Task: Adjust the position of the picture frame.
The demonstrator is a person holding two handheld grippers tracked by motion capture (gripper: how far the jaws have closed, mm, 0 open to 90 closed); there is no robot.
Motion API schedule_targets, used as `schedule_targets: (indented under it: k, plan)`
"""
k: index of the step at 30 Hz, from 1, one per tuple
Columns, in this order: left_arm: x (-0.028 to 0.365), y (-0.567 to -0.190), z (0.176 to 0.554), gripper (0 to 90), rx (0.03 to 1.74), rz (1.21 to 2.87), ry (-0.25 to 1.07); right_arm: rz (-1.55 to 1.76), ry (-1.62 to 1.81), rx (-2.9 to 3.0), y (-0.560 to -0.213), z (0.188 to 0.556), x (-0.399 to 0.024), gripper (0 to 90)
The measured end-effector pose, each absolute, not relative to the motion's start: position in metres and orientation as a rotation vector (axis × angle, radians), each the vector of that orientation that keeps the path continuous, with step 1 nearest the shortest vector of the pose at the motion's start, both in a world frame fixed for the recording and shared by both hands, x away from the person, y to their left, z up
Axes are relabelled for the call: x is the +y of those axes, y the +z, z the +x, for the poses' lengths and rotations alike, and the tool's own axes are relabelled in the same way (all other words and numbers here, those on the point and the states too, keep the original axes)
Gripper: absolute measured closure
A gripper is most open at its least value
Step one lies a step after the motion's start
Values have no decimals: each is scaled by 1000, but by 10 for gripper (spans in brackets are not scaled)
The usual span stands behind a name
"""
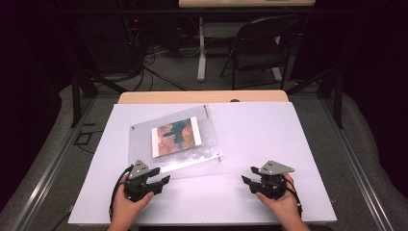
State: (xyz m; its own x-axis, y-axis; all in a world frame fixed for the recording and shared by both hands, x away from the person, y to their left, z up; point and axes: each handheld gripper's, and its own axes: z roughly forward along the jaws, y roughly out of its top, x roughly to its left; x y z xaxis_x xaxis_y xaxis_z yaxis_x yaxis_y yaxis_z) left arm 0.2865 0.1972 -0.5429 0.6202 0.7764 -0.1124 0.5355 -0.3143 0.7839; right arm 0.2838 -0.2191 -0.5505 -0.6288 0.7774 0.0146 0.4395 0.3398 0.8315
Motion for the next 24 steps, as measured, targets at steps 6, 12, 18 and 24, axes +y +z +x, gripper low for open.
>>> schedule_targets:
  k: [6,12,18,24]
  plan:
    - [198,-541,285,518,1037,1971,352,1086,1205,2217,-549,284,-219,497]
    - [195,-541,283,489,1040,1977,362,1098,1222,2227,-548,284,-219,524]
    - [191,-540,280,531,1039,1988,326,1080,1213,2233,-545,285,-217,561]
    - [188,-537,278,610,1018,1972,296,1067,1202,2253,-545,289,-210,593]
